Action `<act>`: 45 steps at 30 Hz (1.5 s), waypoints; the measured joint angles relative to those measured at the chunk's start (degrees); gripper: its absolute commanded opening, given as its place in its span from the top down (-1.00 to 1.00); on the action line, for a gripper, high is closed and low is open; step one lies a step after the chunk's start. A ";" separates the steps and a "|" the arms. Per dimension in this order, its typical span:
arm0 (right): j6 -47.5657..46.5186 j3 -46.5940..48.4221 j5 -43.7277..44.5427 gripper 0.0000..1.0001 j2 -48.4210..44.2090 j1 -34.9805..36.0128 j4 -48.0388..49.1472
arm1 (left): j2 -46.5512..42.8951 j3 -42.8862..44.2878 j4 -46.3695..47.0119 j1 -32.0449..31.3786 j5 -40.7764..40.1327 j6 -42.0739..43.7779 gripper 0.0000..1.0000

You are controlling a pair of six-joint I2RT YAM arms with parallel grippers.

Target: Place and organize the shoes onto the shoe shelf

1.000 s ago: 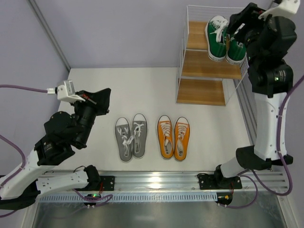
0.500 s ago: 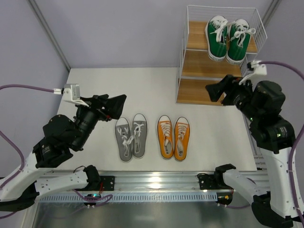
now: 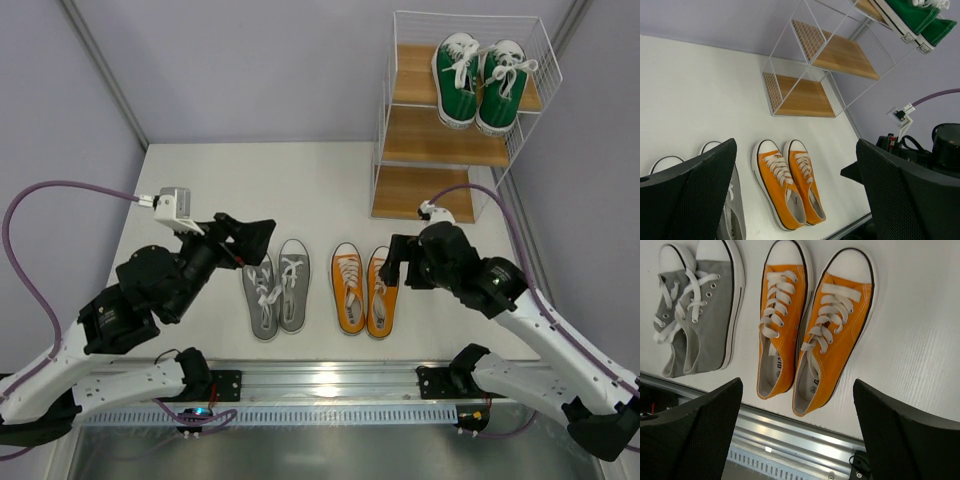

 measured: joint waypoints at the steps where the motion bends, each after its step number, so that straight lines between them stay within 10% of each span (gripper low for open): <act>1: 1.51 -0.79 1.77 -0.82 0.83 2.14 0.09 | -0.31 -0.55 -0.63 0.00 0.00 -0.72 -0.99; 29: 21.97 -15.58 18.16 -0.52 25.53 14.71 12.55 | -8.17 -3.58 -12.92 0.00 -0.68 -8.52 -1.00; 32: 21.64 -18.25 16.35 -0.12 26.80 14.71 16.81 | -7.82 -3.58 -14.25 0.00 -0.70 -9.97 -0.99; 36: 20.46 -21.44 16.11 0.92 23.23 14.32 18.95 | -6.62 -3.32 -16.24 0.00 -1.14 -12.33 -0.99; 45: 20.92 -23.21 15.39 0.92 10.03 14.78 11.47 | -6.54 -2.34 -16.52 0.00 -0.57 -12.09 -0.99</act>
